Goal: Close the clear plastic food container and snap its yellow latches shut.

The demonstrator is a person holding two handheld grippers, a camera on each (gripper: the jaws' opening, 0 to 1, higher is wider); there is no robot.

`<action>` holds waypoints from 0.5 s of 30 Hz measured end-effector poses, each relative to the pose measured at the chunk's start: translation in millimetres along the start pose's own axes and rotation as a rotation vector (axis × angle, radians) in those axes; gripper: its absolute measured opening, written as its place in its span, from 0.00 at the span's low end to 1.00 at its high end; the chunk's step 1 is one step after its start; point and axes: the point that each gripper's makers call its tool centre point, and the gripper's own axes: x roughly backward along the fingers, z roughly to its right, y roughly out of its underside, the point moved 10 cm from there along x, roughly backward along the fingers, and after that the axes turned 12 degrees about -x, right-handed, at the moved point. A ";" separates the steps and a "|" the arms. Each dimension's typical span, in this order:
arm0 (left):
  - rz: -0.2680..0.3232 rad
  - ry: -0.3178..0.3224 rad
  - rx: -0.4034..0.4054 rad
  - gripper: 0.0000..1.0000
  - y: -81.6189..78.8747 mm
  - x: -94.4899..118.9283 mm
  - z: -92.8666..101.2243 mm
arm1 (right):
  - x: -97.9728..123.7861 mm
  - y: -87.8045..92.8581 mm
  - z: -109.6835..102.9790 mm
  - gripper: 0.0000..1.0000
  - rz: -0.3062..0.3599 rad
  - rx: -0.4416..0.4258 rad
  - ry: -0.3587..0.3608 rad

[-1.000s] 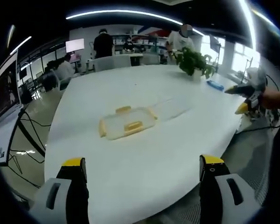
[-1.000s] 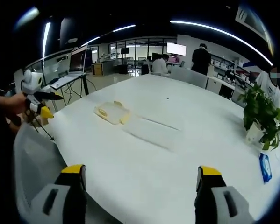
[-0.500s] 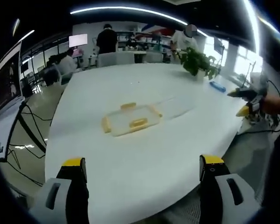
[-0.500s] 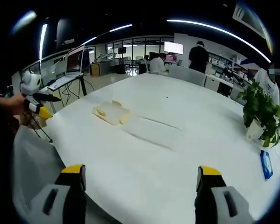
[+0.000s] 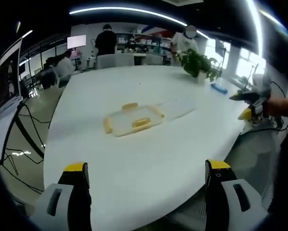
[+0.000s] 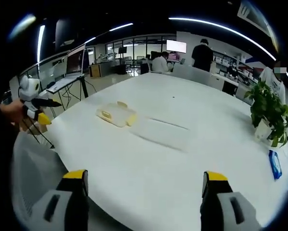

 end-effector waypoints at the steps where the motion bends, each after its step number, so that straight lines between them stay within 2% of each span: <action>1: 0.001 -0.002 -0.001 0.99 2.3 -1.6 -2.4 | -1.8 -4.3 -1.3 1.00 0.000 0.005 0.002; 7: 0.015 -0.018 0.005 0.99 5.2 -3.7 -8.3 | -4.3 -19.6 -5.3 1.00 0.002 0.030 -0.002; 15: 0.022 0.006 -0.015 0.99 7.3 -7.4 -14.9 | -8.7 -22.9 -14.7 1.00 -0.011 0.075 0.003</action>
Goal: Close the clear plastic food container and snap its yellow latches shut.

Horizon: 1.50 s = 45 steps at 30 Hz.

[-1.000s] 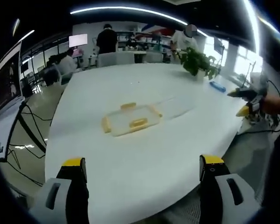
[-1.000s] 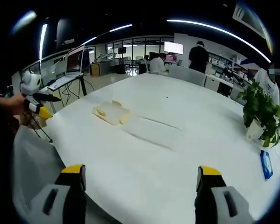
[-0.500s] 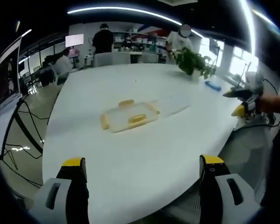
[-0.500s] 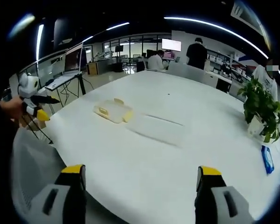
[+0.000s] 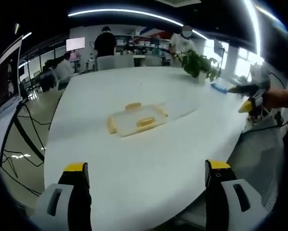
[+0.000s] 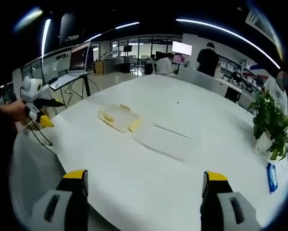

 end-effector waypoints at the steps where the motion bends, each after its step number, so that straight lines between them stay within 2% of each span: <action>1: 0.000 0.001 -0.003 0.99 0.1 -1.2 -0.9 | -0.7 0.5 -1.0 1.00 -0.007 0.010 0.003; 7: -0.014 -0.001 -0.017 0.98 -1.9 -10.2 -10.6 | -7.4 -2.8 -3.6 1.00 -0.009 0.021 0.000; 10: -0.002 -0.001 -0.021 0.98 -4.9 -11.4 -14.4 | -11.5 -9.8 -6.4 1.00 -0.007 0.040 -0.011; 13: -0.026 0.011 -0.040 0.98 -3.4 -18.1 -19.6 | -16.2 -14.1 -8.6 1.00 -0.018 0.070 -0.015; 19: -0.036 0.005 -0.058 0.98 -3.4 -28.4 -27.3 | -32.6 -21.8 1.0 1.00 -0.041 0.099 -0.050; 23: -0.037 0.000 -0.040 0.98 -3.3 -29.7 -30.8 | -41.0 -31.9 2.1 1.00 -0.045 0.107 -0.063; 28: -0.071 0.009 -0.048 0.98 1.0 -37.6 -32.8 | -56.3 -35.4 4.0 1.00 -0.059 0.127 -0.089; 37: -0.099 0.022 -0.082 0.97 -5.2 -51.0 -42.3 | -75.8 -46.6 9.5 1.00 -0.070 0.189 -0.136; 40: -0.152 0.033 -0.113 0.96 -3.0 -57.8 -44.6 | -79.9 -54.4 7.3 1.00 -0.057 0.246 -0.171; 45: -0.165 0.049 -0.155 0.99 -12.5 -66.1 -48.7 | -91.9 -59.9 10.0 1.00 -0.051 0.278 -0.215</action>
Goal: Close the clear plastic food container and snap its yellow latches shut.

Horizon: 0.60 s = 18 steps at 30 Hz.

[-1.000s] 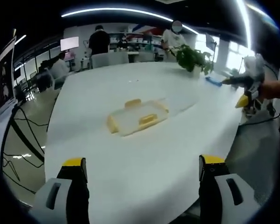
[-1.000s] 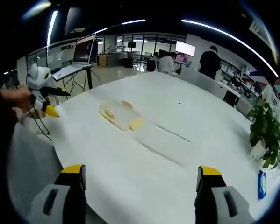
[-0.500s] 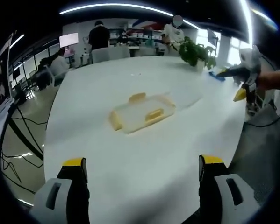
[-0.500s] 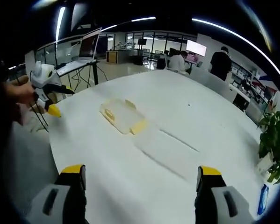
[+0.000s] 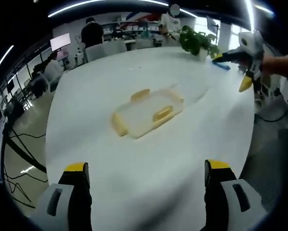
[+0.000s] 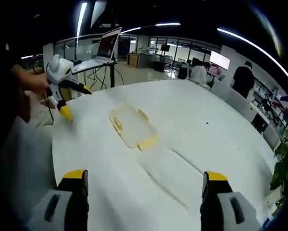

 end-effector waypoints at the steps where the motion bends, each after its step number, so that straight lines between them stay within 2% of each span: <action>1: 0.000 0.000 -0.004 0.99 -1.0 -1.3 -1.6 | -3.0 -0.5 2.0 1.00 -0.005 0.015 -0.003; 4: -0.016 0.009 -0.036 0.98 -2.8 -6.9 -5.2 | -7.9 -1.6 5.6 1.00 0.000 0.042 -0.012; 5: -0.007 0.010 -0.053 0.94 -4.2 -8.0 -6.0 | -10.1 -1.5 7.2 1.00 0.006 0.042 -0.018; 6: 0.034 0.030 -0.095 0.91 -7.5 -10.5 -7.0 | -12.4 -1.0 8.5 1.00 0.010 0.038 -0.026; 7: 0.030 0.040 -0.127 0.91 -7.3 -11.8 -8.1 | -14.9 0.0 10.1 1.00 0.013 0.037 -0.029; 8: 0.011 0.045 -0.162 0.94 -6.2 -14.4 -10.0 | -19.3 1.5 13.0 1.00 0.012 0.042 -0.029; 10: -0.017 0.051 -0.158 0.98 -4.3 -18.1 -13.6 | -24.9 2.1 16.6 1.00 0.000 0.063 -0.036; 13: 0.004 0.058 -0.177 0.93 -6.1 -19.1 -19.5 | -30.0 -0.1 20.1 1.00 0.008 0.070 -0.043; 16: -0.006 0.081 -0.221 0.99 -5.7 -24.0 -25.8 | -34.6 -4.7 21.5 1.00 0.006 0.103 -0.050; 17: -0.008 0.097 -0.252 0.99 -5.3 -25.6 -29.8 | -35.2 -6.5 22.2 1.00 0.006 0.118 -0.049; 18: -0.008 0.094 -0.247 0.99 -5.8 -26.5 -36.2 | -36.4 -8.6 23.3 1.00 0.004 0.123 -0.055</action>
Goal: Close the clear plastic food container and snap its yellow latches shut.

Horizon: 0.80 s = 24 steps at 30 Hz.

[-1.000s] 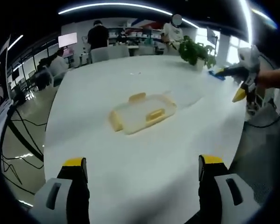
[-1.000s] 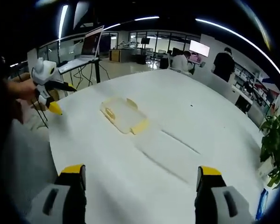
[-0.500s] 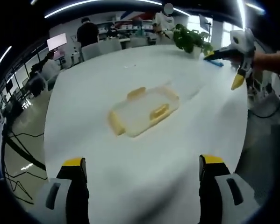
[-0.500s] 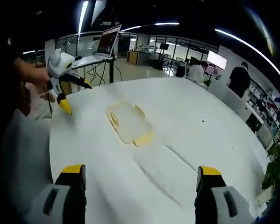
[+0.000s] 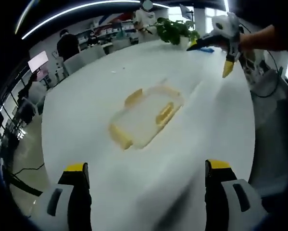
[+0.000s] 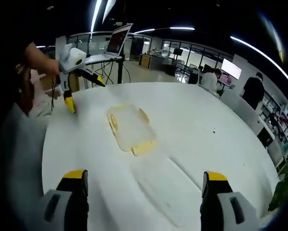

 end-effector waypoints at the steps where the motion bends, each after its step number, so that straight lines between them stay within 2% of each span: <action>1: 0.002 0.002 0.000 0.99 -0.3 0.7 -4.0 | -0.4 -0.7 0.7 1.00 0.001 0.001 -0.004; 5: 0.025 0.014 -0.022 0.99 -2.1 0.1 -20.1 | -5.3 -5.1 8.0 1.00 0.006 -0.010 -0.030; 8: 0.005 0.038 -0.084 0.99 -2.3 -2.6 -26.0 | -7.4 -10.2 10.5 1.00 0.010 0.002 -0.037; 13: -0.006 0.071 -0.139 0.99 -5.3 -7.5 -31.7 | -14.7 -18.4 13.9 1.00 0.004 0.042 -0.058; 17: -0.029 0.051 -0.227 0.99 -5.7 -11.5 -39.5 | -21.5 -24.0 16.5 1.00 0.001 0.061 -0.067; 20: -0.025 0.066 -0.210 0.99 -7.8 -14.3 -44.2 | -26.0 -26.2 19.4 1.00 0.001 0.072 -0.072; 24: -0.026 0.083 -0.231 0.99 -8.5 -20.1 -51.1 | -33.0 -27.7 20.5 1.00 -0.012 0.097 -0.095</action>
